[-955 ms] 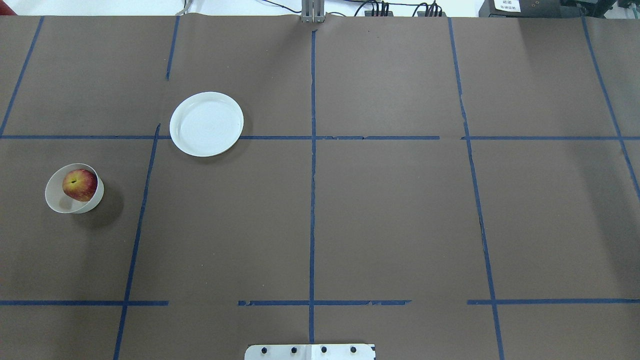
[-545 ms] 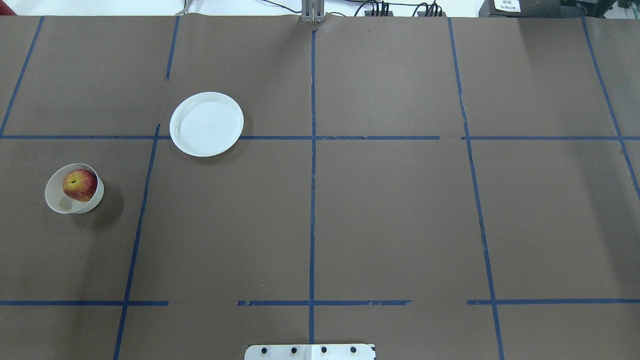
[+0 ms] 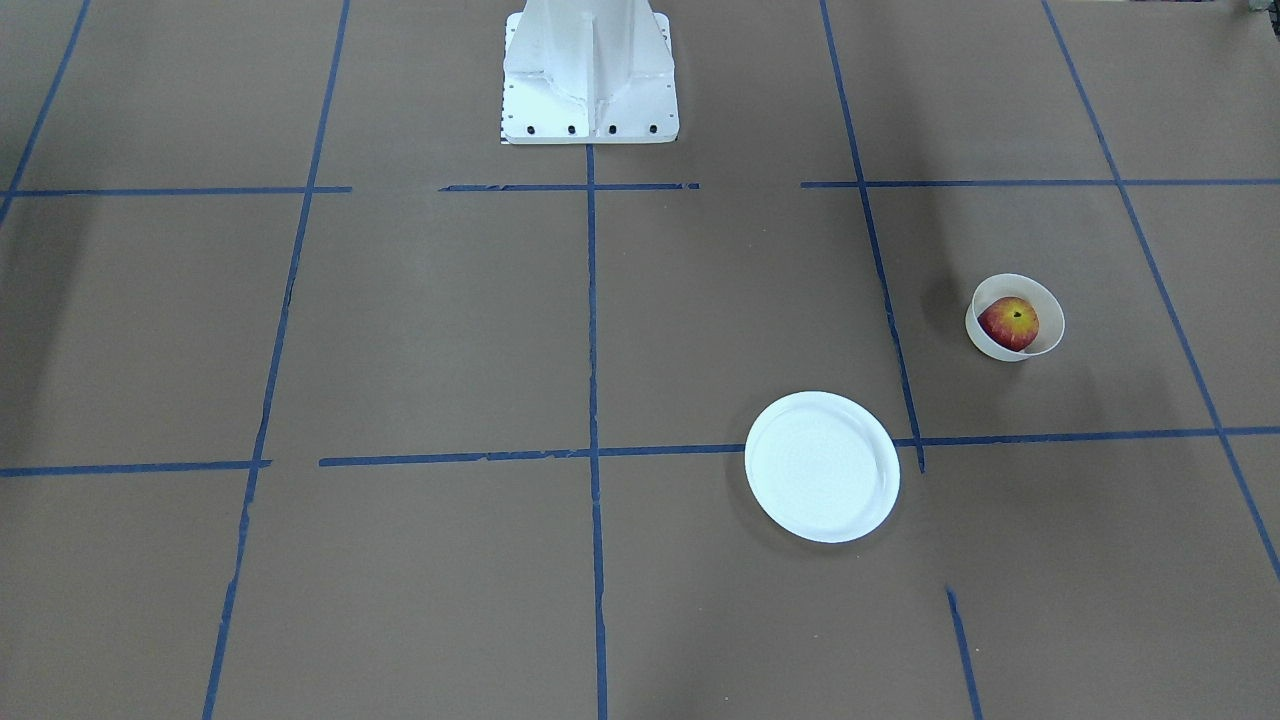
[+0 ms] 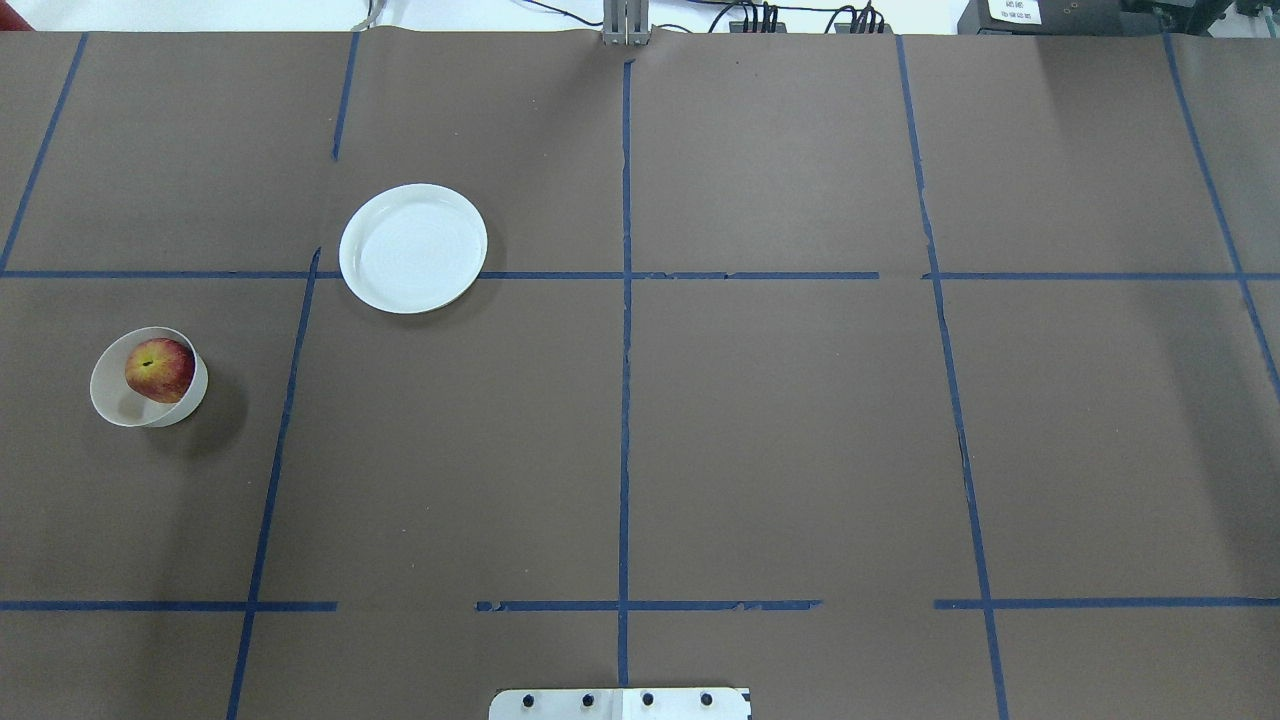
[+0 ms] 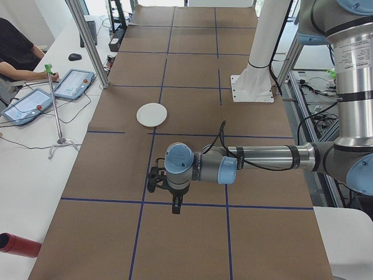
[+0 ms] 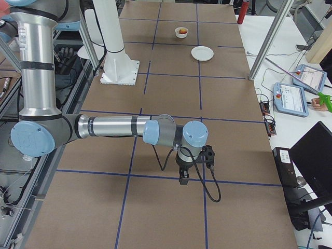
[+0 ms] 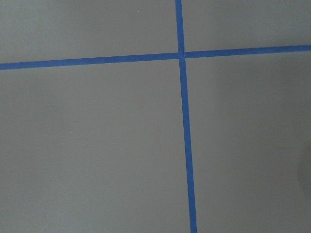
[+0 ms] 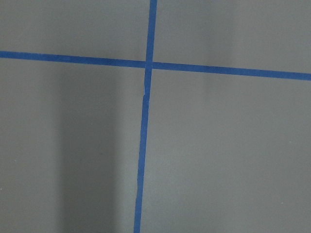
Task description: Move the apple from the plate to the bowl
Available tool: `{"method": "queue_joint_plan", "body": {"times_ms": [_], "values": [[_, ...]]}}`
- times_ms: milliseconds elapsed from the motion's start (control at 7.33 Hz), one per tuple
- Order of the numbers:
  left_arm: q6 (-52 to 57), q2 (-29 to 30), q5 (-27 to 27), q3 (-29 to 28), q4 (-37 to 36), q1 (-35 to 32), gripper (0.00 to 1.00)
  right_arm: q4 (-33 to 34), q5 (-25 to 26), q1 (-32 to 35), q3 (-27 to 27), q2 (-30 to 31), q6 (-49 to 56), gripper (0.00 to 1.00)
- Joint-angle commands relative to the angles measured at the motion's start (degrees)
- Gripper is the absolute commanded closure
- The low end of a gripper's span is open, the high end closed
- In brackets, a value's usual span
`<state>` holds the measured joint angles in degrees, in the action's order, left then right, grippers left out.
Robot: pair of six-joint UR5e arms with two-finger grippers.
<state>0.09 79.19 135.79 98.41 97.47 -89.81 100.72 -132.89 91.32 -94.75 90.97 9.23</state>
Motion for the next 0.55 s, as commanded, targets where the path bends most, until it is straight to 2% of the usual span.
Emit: {"method": "queue_joint_plan", "body": {"times_ms": [0, 409], "values": [[0.0, 0.1, 0.0, -0.1, 0.0, 0.0, 0.00, 0.0, 0.0, 0.0, 0.0, 0.0, 0.0, 0.00], [0.0, 0.3, 0.0, -0.1, -0.4, -0.1, 0.00, 0.0, 0.0, 0.0, 0.0, 0.0, 0.0, 0.00]]}}
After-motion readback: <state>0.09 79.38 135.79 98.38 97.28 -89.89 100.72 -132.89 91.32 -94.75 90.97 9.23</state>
